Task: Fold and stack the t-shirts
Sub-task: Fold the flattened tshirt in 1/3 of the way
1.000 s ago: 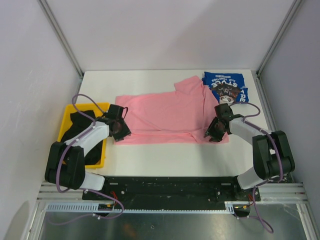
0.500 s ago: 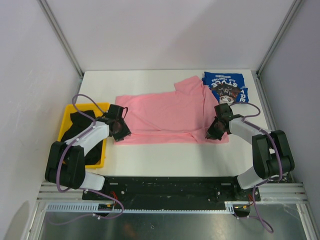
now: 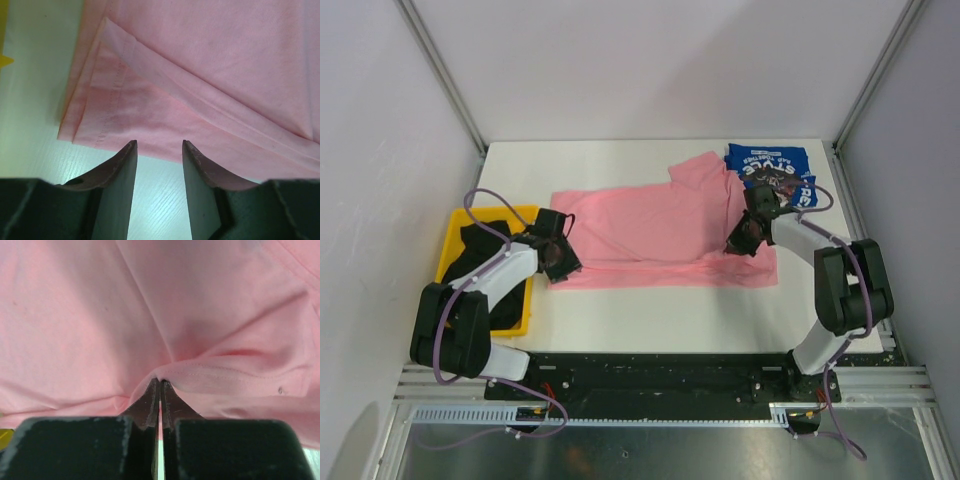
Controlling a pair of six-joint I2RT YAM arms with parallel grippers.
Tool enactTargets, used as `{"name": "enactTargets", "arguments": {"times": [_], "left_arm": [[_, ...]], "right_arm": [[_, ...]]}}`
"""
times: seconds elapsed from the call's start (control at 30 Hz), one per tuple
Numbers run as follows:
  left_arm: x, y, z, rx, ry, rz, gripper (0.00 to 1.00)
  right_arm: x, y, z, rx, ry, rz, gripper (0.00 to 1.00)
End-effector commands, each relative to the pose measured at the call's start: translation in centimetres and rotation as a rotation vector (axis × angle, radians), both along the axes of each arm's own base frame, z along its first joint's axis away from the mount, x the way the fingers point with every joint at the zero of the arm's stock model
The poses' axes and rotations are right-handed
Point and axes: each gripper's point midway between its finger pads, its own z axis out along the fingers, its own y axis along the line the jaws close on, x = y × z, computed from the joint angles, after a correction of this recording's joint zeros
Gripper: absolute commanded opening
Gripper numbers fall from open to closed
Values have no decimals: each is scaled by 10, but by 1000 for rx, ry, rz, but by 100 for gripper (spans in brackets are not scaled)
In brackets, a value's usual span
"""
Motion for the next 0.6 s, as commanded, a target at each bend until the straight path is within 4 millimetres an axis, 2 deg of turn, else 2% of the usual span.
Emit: {"name": "enactTargets", "arguments": {"times": [0.0,0.3,0.37,0.43,0.5,0.57], "left_arm": [[11,-2,11,-11,-47,-27,46],[10,-4,13,-17,-49,-44,46],[10,-4,13,-19,-49,-47,46],[10,-4,13,-20,-50,-49,46],[9,-5,13,-20,-49,-53,46],[9,-5,13,-20,-48,-55,46]], "right_arm": [[30,2,9,6,-43,5,0],[55,4,-3,0,-49,27,1],[59,5,-2,-4,-58,40,9],[63,6,1,-20,-71,56,22],[69,5,11,-47,-98,73,36],[73,2,24,-79,-136,91,45]]}}
